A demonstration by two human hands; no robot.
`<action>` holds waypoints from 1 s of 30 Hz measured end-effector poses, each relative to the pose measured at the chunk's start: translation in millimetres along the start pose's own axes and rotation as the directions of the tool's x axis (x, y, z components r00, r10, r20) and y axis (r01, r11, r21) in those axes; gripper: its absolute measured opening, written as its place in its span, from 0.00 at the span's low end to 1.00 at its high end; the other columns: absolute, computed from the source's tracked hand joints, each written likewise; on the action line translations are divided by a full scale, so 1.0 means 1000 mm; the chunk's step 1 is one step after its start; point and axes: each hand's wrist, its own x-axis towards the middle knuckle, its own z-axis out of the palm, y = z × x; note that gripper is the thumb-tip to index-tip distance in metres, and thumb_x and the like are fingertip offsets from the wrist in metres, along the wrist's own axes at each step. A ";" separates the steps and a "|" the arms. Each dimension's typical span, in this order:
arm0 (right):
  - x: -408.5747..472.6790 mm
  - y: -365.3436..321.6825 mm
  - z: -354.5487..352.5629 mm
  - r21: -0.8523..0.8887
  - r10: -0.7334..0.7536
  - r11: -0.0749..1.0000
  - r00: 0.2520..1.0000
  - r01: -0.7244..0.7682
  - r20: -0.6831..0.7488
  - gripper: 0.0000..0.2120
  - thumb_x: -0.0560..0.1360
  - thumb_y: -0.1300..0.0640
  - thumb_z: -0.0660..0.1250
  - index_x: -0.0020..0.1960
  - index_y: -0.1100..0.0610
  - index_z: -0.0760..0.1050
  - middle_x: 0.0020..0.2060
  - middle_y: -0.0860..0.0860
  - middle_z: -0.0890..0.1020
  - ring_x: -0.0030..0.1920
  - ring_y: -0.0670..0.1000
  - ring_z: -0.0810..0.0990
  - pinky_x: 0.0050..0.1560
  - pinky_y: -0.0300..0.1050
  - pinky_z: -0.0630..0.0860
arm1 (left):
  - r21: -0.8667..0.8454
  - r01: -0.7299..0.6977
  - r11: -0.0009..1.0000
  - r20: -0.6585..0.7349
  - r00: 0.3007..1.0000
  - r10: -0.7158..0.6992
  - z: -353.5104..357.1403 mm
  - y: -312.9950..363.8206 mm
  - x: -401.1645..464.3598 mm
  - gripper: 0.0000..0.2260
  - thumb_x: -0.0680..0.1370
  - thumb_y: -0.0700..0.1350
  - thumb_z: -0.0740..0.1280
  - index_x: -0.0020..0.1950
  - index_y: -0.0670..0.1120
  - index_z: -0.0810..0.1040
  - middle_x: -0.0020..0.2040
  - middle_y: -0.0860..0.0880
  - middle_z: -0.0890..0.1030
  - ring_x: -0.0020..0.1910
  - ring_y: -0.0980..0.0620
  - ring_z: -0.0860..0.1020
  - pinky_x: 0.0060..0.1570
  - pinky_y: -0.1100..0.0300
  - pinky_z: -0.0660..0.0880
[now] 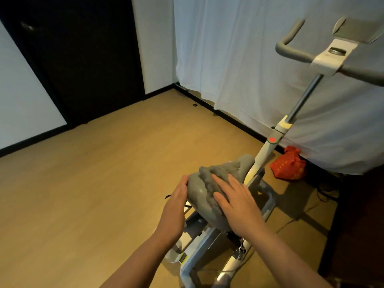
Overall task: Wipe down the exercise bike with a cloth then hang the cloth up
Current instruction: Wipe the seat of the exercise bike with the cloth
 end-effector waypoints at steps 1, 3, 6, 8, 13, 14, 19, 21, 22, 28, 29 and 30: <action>0.002 -0.002 0.003 0.041 0.057 0.998 0.998 -0.055 -0.037 0.23 0.83 0.44 0.48 0.77 0.40 0.52 0.78 0.45 0.55 0.77 0.45 0.46 0.76 0.47 0.44 | 0.031 -0.020 0.999 -0.005 1.000 0.020 0.000 0.000 0.002 0.14 0.84 0.53 0.50 0.68 0.62 0.64 0.69 0.64 0.68 0.68 0.72 0.64 0.68 0.71 0.60; -0.006 -0.013 0.017 0.001 0.131 0.991 0.986 -0.131 -0.104 0.26 0.81 0.41 0.42 0.78 0.43 0.53 0.78 0.47 0.56 0.78 0.47 0.47 0.77 0.50 0.44 | 0.078 -0.045 0.996 0.002 0.999 0.045 0.001 0.001 0.007 0.21 0.81 0.60 0.52 0.73 0.58 0.63 0.74 0.60 0.65 0.73 0.64 0.62 0.75 0.57 0.57; -0.032 -0.019 0.038 -0.124 0.045 0.990 0.979 -0.070 -0.198 0.32 0.79 0.38 0.34 0.77 0.46 0.57 0.75 0.49 0.63 0.77 0.50 0.55 0.75 0.55 0.50 | 0.100 -0.074 0.992 0.023 0.997 0.072 0.006 0.010 0.021 0.23 0.80 0.61 0.53 0.74 0.56 0.66 0.74 0.58 0.66 0.73 0.61 0.63 0.75 0.52 0.59; -0.032 -0.002 0.036 -0.085 0.043 0.995 0.980 -0.060 -0.196 0.31 0.79 0.38 0.33 0.77 0.44 0.55 0.76 0.48 0.62 0.77 0.48 0.53 0.76 0.53 0.48 | 0.153 -0.122 0.981 0.071 0.991 0.112 0.011 0.019 0.032 0.20 0.82 0.57 0.53 0.74 0.55 0.67 0.74 0.57 0.66 0.73 0.60 0.63 0.75 0.52 0.59; -0.023 -0.007 0.029 0.264 0.361 0.912 0.920 -0.313 -0.156 0.25 0.82 0.45 0.43 0.78 0.42 0.44 0.78 0.48 0.49 0.78 0.49 0.43 0.76 0.49 0.54 | 0.563 -0.356 0.746 0.342 0.922 0.182 0.028 0.031 0.063 0.19 0.84 0.50 0.53 0.75 0.52 0.65 0.75 0.57 0.62 0.74 0.61 0.58 0.71 0.66 0.53; -0.030 -0.015 0.031 0.265 0.348 0.915 0.927 -0.304 -0.138 0.25 0.83 0.46 0.43 0.78 0.42 0.43 0.79 0.47 0.46 0.78 0.48 0.40 0.77 0.48 0.52 | 0.635 -0.395 0.664 0.367 0.911 0.190 0.031 0.029 0.067 0.19 0.84 0.51 0.53 0.75 0.53 0.65 0.75 0.57 0.63 0.74 0.59 0.61 0.71 0.64 0.57; -0.010 -0.004 0.032 0.395 0.442 0.840 0.892 -0.372 -0.100 0.25 0.82 0.43 0.44 0.77 0.38 0.40 0.79 0.47 0.48 0.78 0.51 0.46 0.75 0.52 0.57 | 0.739 -0.424 0.523 0.311 0.904 0.293 0.039 0.022 0.067 0.13 0.83 0.51 0.54 0.64 0.63 0.71 0.58 0.59 0.79 0.56 0.54 0.77 0.47 0.59 0.70; 0.010 -0.003 0.031 0.463 0.545 0.767 0.832 -0.444 -0.104 0.26 0.82 0.42 0.46 0.77 0.39 0.40 0.77 0.49 0.55 0.74 0.54 0.57 0.69 0.55 0.65 | 0.761 -0.433 0.484 0.317 0.898 0.306 0.041 0.021 0.068 0.14 0.82 0.50 0.54 0.64 0.63 0.71 0.56 0.59 0.80 0.53 0.55 0.77 0.45 0.58 0.72; 0.010 -0.006 0.033 0.459 0.568 0.759 0.814 -0.461 -0.122 0.27 0.82 0.42 0.46 0.78 0.40 0.41 0.76 0.49 0.57 0.72 0.54 0.60 0.68 0.55 0.67 | 0.768 -0.438 0.466 0.329 0.896 0.299 0.040 0.020 0.070 0.14 0.81 0.50 0.54 0.64 0.62 0.71 0.56 0.58 0.80 0.52 0.55 0.77 0.45 0.58 0.72; -0.037 -0.010 0.051 0.522 0.543 0.732 0.838 -0.438 -0.058 0.26 0.79 0.38 0.42 0.72 0.31 0.33 0.77 0.42 0.49 0.75 0.50 0.56 0.70 0.52 0.65 | 0.732 -0.568 0.375 0.540 0.820 0.188 0.030 0.016 0.090 0.18 0.83 0.53 0.52 0.73 0.54 0.63 0.68 0.55 0.71 0.64 0.54 0.70 0.61 0.57 0.68; -0.027 -0.008 0.047 0.550 0.569 0.703 0.821 -0.450 -0.055 0.25 0.81 0.40 0.45 0.72 0.30 0.34 0.77 0.44 0.51 0.74 0.52 0.58 0.69 0.52 0.66 | 0.729 -0.572 0.376 0.549 0.817 0.177 0.029 0.015 0.091 0.19 0.83 0.53 0.52 0.73 0.53 0.63 0.69 0.55 0.70 0.64 0.54 0.70 0.61 0.57 0.67; -0.014 -0.005 0.044 0.566 0.603 0.678 0.795 -0.470 -0.062 0.26 0.81 0.40 0.48 0.73 0.31 0.37 0.77 0.46 0.55 0.73 0.53 0.61 0.68 0.54 0.67 | 0.726 -0.571 0.382 0.549 0.817 0.178 0.029 0.014 0.091 0.19 0.83 0.53 0.52 0.73 0.53 0.63 0.68 0.54 0.70 0.64 0.54 0.70 0.61 0.57 0.67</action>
